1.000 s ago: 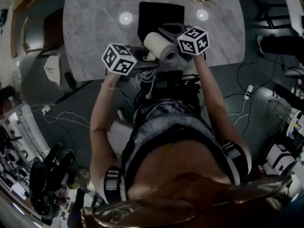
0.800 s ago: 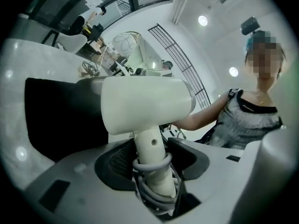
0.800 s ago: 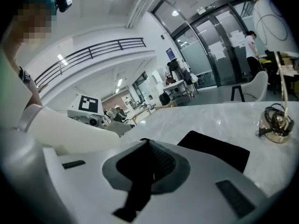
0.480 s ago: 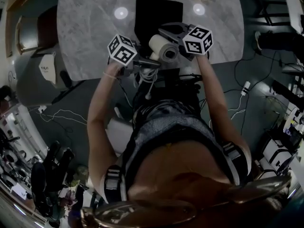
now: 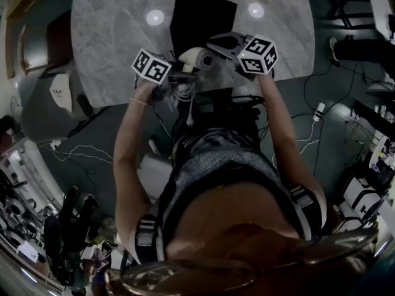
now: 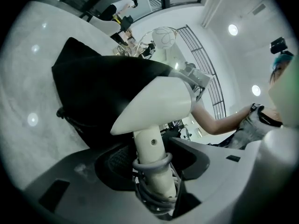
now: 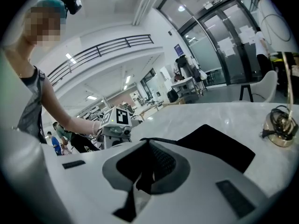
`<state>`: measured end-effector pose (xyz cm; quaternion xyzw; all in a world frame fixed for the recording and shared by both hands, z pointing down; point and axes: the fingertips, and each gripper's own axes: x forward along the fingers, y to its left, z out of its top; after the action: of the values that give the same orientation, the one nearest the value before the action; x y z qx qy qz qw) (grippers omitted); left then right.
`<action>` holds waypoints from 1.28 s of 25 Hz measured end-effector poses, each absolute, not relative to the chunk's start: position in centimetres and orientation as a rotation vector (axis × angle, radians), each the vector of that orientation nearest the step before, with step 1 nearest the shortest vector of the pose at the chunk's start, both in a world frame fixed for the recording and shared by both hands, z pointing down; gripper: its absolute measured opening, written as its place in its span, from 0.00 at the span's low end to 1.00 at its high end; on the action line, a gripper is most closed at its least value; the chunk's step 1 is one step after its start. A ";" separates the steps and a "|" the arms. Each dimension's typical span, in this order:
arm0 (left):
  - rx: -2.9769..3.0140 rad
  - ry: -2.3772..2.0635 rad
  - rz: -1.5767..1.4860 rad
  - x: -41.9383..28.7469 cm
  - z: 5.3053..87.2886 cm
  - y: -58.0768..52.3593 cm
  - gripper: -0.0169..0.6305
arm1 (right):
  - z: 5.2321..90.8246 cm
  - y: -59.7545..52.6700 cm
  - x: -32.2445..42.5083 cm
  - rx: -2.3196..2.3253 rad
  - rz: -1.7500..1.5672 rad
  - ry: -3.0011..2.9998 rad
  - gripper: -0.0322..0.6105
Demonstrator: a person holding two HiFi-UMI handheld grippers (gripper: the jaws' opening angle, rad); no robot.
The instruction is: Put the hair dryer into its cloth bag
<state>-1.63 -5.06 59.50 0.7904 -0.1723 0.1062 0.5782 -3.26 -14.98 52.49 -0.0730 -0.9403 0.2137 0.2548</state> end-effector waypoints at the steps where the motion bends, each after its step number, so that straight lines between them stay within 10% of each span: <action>1: 1.829 -0.424 0.250 -1.9 60.0 -5.0 0.35 | 52.6 -14.9 -3.3 -0.199 0.568 -2.547 0.16; 32: 1.534 -1.204 0.387 -7.4 67.1 -11.9 0.36 | 58.3 -9.8 -4.2 -0.315 0.283 -2.318 0.16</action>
<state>-7.42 -11.90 67.10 0.6468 -0.5076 0.1631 0.5453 -4.20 -9.82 58.28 -0.1234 -0.9088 0.1110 0.3828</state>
